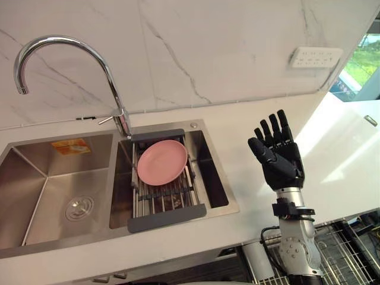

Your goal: Walk over to the sink, pick up the cup, carry it to the dishwasher, place the cup inside the dishwasher, then close the dishwasher door

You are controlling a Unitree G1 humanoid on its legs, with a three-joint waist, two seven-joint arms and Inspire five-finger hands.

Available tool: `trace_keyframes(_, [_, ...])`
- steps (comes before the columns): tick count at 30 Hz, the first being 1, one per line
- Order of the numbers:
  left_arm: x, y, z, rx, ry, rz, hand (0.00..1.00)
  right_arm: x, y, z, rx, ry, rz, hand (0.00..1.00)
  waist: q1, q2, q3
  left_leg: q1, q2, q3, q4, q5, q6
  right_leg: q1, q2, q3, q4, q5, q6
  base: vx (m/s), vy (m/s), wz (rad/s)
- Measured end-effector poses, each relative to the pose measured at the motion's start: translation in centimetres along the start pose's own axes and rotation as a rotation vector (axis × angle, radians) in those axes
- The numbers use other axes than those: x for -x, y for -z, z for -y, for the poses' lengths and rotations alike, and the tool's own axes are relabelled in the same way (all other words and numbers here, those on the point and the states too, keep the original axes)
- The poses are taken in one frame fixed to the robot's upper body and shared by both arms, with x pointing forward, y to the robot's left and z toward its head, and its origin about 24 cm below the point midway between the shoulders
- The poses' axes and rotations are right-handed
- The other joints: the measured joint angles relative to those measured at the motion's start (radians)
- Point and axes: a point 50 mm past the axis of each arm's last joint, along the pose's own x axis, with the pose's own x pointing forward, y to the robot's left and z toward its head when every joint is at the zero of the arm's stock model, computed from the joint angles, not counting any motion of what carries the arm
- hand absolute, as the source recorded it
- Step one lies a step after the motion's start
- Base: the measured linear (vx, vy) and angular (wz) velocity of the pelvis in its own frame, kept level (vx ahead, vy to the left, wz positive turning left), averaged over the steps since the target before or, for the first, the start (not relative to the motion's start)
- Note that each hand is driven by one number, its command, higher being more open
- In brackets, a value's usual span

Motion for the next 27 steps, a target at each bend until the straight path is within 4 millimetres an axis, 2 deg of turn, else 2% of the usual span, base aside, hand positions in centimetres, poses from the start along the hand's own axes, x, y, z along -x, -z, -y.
trace_keyframes(5, [0.0,0.7,0.0,0.073,0.024,0.044,1.0,0.6,0.6,0.6,0.15,0.082,-0.078,1.0,0.018,0.001,0.001,0.002,0.009,0.027,0.025,-0.015,-0.002,0.006,0.009,0.025,-0.023,0.018,-0.004,-0.02,-0.001,-0.16])
trace_keyframes(8, [0.0,0.6,0.0,0.069,0.022,0.072,1.0,0.6,0.7,0.8,0.254,0.053,-0.136,1.0,0.019,0.002,0.002,0.001,0.016,0.043,0.034,-0.022,-0.007,0.006,0.014,0.026,-0.045,0.021,-0.002,-0.06,-0.023,-0.21])
trace_keyframes(11, [0.0,0.3,0.1,0.03,0.023,0.087,1.0,0.4,-0.1,1.4,0.436,-0.038,-0.211,1.0,0.019,0.005,0.003,-0.005,0.029,0.054,0.033,-0.025,-0.014,0.008,0.014,-0.026,-0.058,0.035,-0.004,-0.01,-0.032,-0.09])
trace_keyframes(14, [0.1,0.3,0.1,0.029,0.022,0.088,1.0,0.2,-0.2,1.4,0.545,-0.099,-0.265,1.0,0.02,0.007,0.003,-0.008,0.032,0.04,0.024,-0.022,-0.018,0.01,0.017,-0.043,-0.06,0.041,-0.012,0.03,-0.031,0.11])
trace_keyframes(20, [0.1,0.0,0.0,0.029,0.021,0.095,1.0,-1.0,1.5,0.2,0.67,-0.233,-0.355,1.0,0.044,0.005,0.004,-0.007,0.029,0.009,0.018,-0.02,-0.02,0.031,0.012,-0.083,-0.068,0.038,-0.007,0.02,-0.008,0.18])
trace_keyframes(27, [0.1,0.0,0.0,0.033,0.021,0.095,1.0,-2.1,2.9,-0.3,0.733,-0.271,-0.399,1.0,0.059,-0.001,0.006,-0.009,0.02,-0.03,0.013,-0.013,-0.016,0.05,0.0,-0.125,-0.065,0.029,0.005,-0.04,-0.001,0.17])
